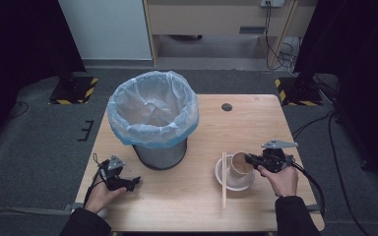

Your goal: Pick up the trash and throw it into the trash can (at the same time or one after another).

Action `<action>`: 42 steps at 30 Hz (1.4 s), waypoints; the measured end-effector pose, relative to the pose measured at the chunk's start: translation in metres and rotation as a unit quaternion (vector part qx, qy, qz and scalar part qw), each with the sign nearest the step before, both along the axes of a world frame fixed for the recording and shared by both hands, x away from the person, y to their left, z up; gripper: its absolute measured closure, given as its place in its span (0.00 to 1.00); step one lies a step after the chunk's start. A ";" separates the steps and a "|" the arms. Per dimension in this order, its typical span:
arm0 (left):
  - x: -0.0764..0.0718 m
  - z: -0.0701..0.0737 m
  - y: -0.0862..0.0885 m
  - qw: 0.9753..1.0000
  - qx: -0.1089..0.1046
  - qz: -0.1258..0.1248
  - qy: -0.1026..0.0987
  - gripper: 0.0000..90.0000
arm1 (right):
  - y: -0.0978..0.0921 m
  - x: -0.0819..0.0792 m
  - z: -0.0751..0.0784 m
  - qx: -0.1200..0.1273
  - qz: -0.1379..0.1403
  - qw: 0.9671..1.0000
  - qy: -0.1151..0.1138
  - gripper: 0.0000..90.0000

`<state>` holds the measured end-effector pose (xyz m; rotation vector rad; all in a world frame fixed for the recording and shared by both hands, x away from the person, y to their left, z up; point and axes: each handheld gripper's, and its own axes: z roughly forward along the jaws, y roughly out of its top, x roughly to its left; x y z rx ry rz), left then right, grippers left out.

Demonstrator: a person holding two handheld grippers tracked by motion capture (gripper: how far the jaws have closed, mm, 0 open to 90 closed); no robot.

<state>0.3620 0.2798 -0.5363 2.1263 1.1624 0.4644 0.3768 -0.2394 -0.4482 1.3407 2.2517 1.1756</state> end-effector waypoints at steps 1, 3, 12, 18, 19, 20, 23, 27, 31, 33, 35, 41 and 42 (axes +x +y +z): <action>0.000 0.000 0.000 1.000 0.000 0.000 0.000 0.00 | -0.001 0.000 0.002 0.004 -0.003 1.000 -0.002 0.93; 0.000 0.000 0.000 1.000 0.000 0.000 0.000 0.00 | -0.006 -0.001 0.006 0.014 -0.008 1.000 -0.010 0.93; 0.000 0.000 0.000 1.000 0.000 0.000 0.000 0.00 | -0.023 -0.005 0.023 0.053 -0.036 0.997 -0.046 0.93; 0.000 0.000 0.000 1.000 0.000 0.000 0.000 0.00 | -0.032 -0.009 0.033 0.085 -0.058 0.992 -0.073 0.93; 0.000 0.000 0.000 1.000 0.000 0.000 0.000 0.00 | -0.032 -0.009 0.034 0.085 -0.061 0.991 -0.078 0.93; 0.000 0.000 0.000 1.000 0.000 0.000 0.000 0.00 | -0.033 -0.010 0.036 0.091 -0.064 0.990 -0.087 0.93; 0.000 0.000 0.000 1.000 0.000 0.000 0.000 0.00 | -0.034 -0.012 0.041 0.109 -0.071 0.986 -0.106 0.93; 0.000 0.000 0.000 1.000 0.000 0.000 0.000 0.00 | -0.036 -0.015 0.050 0.130 -0.079 0.980 -0.126 0.93; 0.000 0.000 0.000 1.000 0.000 0.000 0.000 0.00 | -0.040 -0.018 0.057 0.146 -0.087 0.975 -0.141 0.93; 0.000 0.000 0.000 1.000 0.000 0.000 0.000 0.00 | -0.041 -0.018 0.059 0.151 -0.089 0.974 -0.145 0.93; 0.000 0.000 0.000 1.000 0.000 0.000 0.000 0.00 | -0.042 -0.019 0.062 0.158 -0.090 0.972 -0.150 0.93; 0.000 0.000 0.000 1.000 0.000 0.000 0.000 0.00 | -0.043 -0.021 0.070 0.173 -0.099 0.965 -0.171 0.93; 0.000 0.000 0.000 1.000 0.000 0.000 0.000 0.00 | -0.042 -0.021 0.070 0.180 -0.099 0.963 -0.172 0.93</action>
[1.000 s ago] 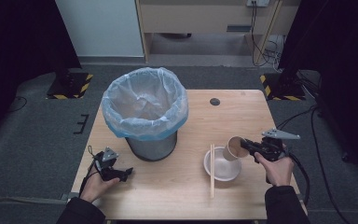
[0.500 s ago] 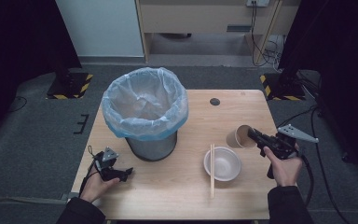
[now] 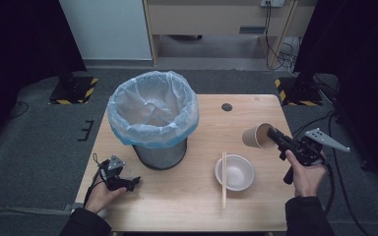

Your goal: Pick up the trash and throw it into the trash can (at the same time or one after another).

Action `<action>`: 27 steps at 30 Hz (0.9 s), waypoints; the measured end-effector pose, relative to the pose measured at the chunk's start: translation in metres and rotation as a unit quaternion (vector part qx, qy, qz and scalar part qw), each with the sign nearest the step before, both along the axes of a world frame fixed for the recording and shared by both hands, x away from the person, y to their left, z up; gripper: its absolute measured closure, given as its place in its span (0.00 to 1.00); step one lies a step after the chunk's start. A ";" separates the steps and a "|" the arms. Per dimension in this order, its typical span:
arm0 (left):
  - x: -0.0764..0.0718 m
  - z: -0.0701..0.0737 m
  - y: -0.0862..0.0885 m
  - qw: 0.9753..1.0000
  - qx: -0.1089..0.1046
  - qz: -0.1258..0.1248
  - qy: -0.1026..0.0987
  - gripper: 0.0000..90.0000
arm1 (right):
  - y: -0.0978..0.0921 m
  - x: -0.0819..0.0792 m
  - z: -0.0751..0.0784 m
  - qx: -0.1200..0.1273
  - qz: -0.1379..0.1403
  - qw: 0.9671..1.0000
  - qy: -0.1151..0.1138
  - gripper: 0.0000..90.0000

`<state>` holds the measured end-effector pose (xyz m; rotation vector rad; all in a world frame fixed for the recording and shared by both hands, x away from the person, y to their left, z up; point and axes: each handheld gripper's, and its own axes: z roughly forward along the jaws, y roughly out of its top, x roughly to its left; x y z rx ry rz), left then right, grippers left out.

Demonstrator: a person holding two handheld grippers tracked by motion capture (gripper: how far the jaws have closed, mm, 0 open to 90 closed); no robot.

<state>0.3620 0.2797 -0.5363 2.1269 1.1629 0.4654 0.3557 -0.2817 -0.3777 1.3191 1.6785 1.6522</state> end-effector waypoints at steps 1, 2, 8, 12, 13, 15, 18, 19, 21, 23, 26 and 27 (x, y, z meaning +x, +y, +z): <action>0.000 0.000 0.000 1.000 0.000 0.000 0.000 0.00 | 0.000 0.000 0.001 0.007 0.000 1.000 -0.003 0.93; 0.000 0.000 0.000 1.000 0.000 0.000 0.000 0.00 | 0.000 0.001 0.002 0.009 -0.002 1.000 -0.006 0.93; 0.000 0.000 0.000 1.000 0.000 0.000 0.000 0.00 | -0.001 0.001 0.017 0.024 -0.003 0.999 -0.027 0.93; 0.000 0.000 0.000 1.000 0.000 0.000 0.000 0.00 | 0.005 0.001 0.025 0.033 0.004 0.999 -0.040 0.93; 0.000 0.000 0.000 1.000 0.000 0.000 0.000 0.00 | 0.008 0.002 0.027 0.036 0.009 0.998 -0.042 0.93; 0.000 0.000 0.000 1.000 0.000 0.000 0.000 0.00 | 0.013 0.003 0.031 0.037 0.015 0.998 -0.049 0.93; 0.000 0.000 0.000 1.000 0.000 0.000 0.000 0.00 | 0.022 0.005 0.039 0.038 0.025 0.997 -0.059 0.93; 0.000 0.000 0.000 1.000 0.000 0.000 0.000 0.00 | 0.024 0.006 0.041 0.039 0.026 0.997 -0.061 0.93; 0.000 0.000 0.000 1.000 0.000 0.000 0.000 0.00 | 0.029 0.008 0.049 0.040 0.029 0.996 -0.071 0.93; 0.000 0.000 0.000 1.000 0.000 0.000 0.000 0.00 | 0.031 0.008 0.054 0.041 0.030 0.996 -0.076 0.93; 0.000 0.000 0.000 1.000 0.000 0.000 0.000 0.00 | 0.035 0.010 0.063 0.044 0.033 0.995 -0.084 0.93; 0.000 0.000 0.000 1.000 0.000 0.000 0.000 0.00 | 0.036 0.011 0.066 0.045 0.033 0.995 -0.087 0.93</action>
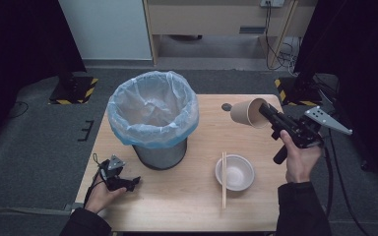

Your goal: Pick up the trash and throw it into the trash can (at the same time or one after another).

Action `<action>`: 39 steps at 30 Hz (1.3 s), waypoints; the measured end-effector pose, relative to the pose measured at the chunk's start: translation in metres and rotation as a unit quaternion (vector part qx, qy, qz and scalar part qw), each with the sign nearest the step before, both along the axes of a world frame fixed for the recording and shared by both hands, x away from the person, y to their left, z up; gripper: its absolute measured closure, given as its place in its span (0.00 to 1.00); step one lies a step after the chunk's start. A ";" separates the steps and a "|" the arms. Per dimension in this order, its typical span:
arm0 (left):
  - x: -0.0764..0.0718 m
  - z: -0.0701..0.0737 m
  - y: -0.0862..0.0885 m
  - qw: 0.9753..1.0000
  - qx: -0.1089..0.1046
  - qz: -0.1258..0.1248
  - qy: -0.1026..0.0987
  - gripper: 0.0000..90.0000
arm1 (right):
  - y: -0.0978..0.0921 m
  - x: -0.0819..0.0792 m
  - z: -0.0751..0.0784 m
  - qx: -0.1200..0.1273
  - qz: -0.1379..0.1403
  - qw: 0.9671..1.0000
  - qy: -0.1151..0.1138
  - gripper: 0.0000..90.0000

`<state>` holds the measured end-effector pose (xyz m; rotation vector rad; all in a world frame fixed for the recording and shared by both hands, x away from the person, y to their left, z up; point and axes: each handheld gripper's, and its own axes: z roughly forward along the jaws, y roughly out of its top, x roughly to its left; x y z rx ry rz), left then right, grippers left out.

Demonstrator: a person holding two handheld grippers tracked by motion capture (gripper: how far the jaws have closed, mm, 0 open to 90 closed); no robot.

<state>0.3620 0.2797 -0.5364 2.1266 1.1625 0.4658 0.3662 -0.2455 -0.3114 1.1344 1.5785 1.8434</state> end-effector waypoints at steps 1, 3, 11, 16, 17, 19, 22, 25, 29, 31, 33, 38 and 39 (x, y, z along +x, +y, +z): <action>0.000 0.000 0.000 1.000 0.000 0.000 0.000 0.00 | 0.001 0.000 0.003 0.000 0.000 1.000 -0.004 0.93; 0.000 0.000 0.000 1.000 0.000 0.000 0.000 0.00 | 0.004 0.001 0.008 -0.001 0.003 1.000 -0.009 0.93; 0.000 0.000 0.000 1.000 0.000 0.000 0.000 0.00 | 0.018 0.007 0.024 0.001 0.011 1.000 -0.020 0.93; 0.000 0.000 0.000 1.000 0.000 0.000 0.000 0.00 | 0.029 0.009 0.033 -0.001 0.019 0.999 -0.027 0.94; 0.000 0.000 0.000 1.000 0.000 0.000 0.000 0.00 | 0.031 0.010 0.035 -0.001 0.021 0.999 -0.029 0.93; 0.000 0.000 0.000 1.000 0.000 0.000 0.000 0.00 | 0.034 0.010 0.039 0.001 0.024 0.999 -0.032 0.94; 0.000 0.000 0.000 1.000 0.000 0.000 0.000 0.00 | 0.041 0.013 0.043 -0.001 0.027 0.999 -0.035 0.93; 0.000 0.000 0.000 1.000 0.000 0.000 0.000 0.00 | 0.048 0.016 0.046 -0.003 0.033 0.999 -0.034 0.93; 0.000 0.000 0.000 1.000 0.000 0.000 0.000 0.00 | 0.058 0.020 0.050 -0.005 0.040 0.999 -0.034 0.93; 0.000 0.000 0.000 1.000 0.000 0.000 0.000 0.00 | 0.063 0.023 0.052 -0.007 0.041 0.999 -0.034 0.94; 0.000 0.000 0.000 1.000 0.000 0.000 0.000 0.00 | 0.068 0.025 0.054 -0.007 0.045 0.998 -0.034 0.94; 0.000 0.000 0.000 1.000 0.000 0.000 0.000 0.00 | 0.076 0.029 0.057 -0.006 0.047 0.998 -0.035 0.93; 0.000 0.000 0.000 1.000 -0.001 0.001 0.000 0.00 | 0.079 0.031 0.058 -0.009 0.049 0.998 -0.034 0.93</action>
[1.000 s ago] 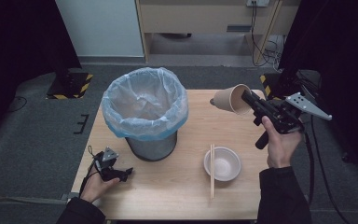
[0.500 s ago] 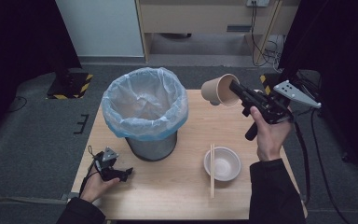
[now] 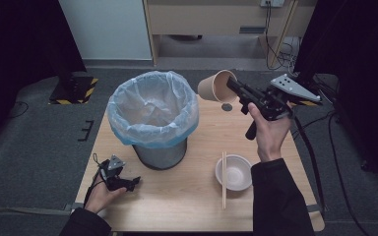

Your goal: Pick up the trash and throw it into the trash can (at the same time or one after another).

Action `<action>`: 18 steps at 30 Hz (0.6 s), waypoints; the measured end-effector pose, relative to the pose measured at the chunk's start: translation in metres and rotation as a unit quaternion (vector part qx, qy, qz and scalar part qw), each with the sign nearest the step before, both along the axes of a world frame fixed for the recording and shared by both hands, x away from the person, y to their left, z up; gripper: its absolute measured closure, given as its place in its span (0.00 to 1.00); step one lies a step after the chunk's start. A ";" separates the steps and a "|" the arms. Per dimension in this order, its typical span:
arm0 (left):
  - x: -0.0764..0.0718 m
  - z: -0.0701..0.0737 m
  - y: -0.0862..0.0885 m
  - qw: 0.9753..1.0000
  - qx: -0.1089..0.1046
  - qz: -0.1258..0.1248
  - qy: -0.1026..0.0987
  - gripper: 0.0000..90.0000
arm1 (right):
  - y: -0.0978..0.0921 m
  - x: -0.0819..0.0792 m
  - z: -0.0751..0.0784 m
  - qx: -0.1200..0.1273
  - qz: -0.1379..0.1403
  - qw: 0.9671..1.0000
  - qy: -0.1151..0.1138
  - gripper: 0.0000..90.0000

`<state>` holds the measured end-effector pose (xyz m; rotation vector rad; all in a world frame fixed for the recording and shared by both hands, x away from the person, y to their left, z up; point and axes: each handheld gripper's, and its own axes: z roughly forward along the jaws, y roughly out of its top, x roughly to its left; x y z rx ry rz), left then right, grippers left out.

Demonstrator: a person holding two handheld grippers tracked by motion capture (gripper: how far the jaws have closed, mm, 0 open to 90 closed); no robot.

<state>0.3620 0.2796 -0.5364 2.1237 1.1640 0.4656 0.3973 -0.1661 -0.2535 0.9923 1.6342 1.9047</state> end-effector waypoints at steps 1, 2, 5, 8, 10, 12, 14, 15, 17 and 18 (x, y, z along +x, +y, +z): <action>0.000 0.000 0.000 1.000 0.000 0.000 0.000 0.00 | 0.002 0.001 0.001 -0.001 0.001 1.000 0.000 0.93; 0.000 0.000 0.000 1.000 0.000 0.000 0.000 0.00 | 0.005 0.002 0.001 -0.003 0.002 1.000 0.000 0.93; 0.000 0.000 0.000 1.000 0.001 0.000 0.000 0.00 | 0.013 0.006 0.003 -0.006 0.006 1.000 0.000 0.93; 0.000 0.000 0.000 1.000 0.000 0.000 0.000 0.00 | 0.021 0.009 0.005 -0.006 0.012 1.000 0.000 0.93; 0.000 0.000 0.000 1.000 0.000 0.000 0.000 0.00 | 0.027 0.011 0.006 -0.007 0.015 1.000 0.000 0.93; 0.000 0.000 0.000 1.000 0.000 0.000 0.000 0.00 | 0.033 0.014 0.006 -0.012 0.018 1.000 0.000 0.93; 0.000 0.000 0.000 1.000 0.000 0.000 0.000 0.00 | 0.039 0.015 0.006 -0.012 0.021 1.000 0.002 0.93; 0.000 0.000 0.000 1.000 0.000 0.000 0.000 0.00 | 0.041 0.016 0.006 -0.014 0.022 1.000 0.001 0.93; 0.000 0.000 0.000 1.000 0.001 -0.001 0.000 0.00 | 0.047 0.019 0.006 -0.016 0.024 1.000 0.003 0.93; 0.000 0.000 0.000 1.000 0.000 0.000 0.000 0.00 | 0.050 0.020 0.006 -0.016 0.026 1.000 0.005 0.93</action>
